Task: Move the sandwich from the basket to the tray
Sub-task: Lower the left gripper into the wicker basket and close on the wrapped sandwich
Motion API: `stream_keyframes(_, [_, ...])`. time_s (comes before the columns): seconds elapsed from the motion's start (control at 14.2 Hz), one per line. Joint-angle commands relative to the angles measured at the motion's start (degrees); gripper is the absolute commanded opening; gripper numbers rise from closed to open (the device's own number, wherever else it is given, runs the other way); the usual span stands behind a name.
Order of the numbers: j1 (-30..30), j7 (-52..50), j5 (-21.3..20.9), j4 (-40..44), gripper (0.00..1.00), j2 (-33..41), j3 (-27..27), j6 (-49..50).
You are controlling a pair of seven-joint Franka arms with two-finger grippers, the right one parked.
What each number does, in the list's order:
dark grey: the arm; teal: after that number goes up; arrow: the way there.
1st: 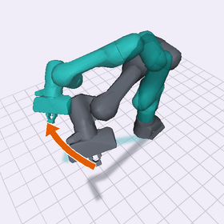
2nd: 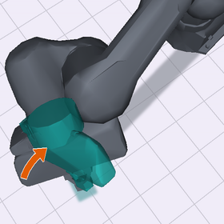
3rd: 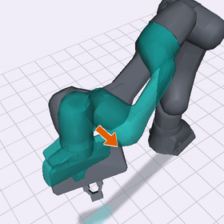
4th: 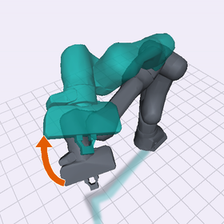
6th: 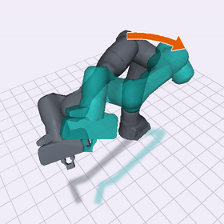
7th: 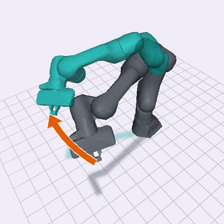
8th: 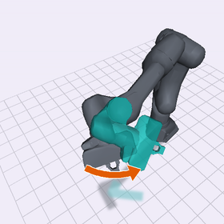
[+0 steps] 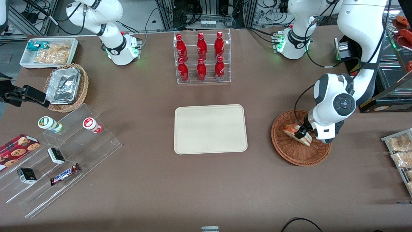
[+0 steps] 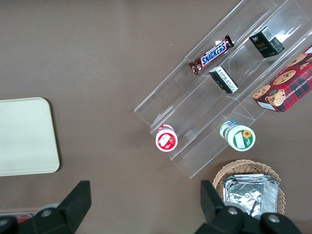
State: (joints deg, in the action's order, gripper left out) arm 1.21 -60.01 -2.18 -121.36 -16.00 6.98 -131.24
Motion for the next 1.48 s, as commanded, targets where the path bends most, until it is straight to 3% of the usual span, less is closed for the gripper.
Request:
stream_keyframes(0.0, [0.64, -0.89, 0.25, 1.56, 1.0, 0.01, -0.57, 0.1])
stream_keyframes(1.34, [2.13, -10.3, 1.04, 0.07, 1.0, -2.45, -0.57, -1.3])
stream_keyframes(1.41, [2.04, -10.21, 0.95, 0.16, 0.95, -2.45, -0.57, -1.39])
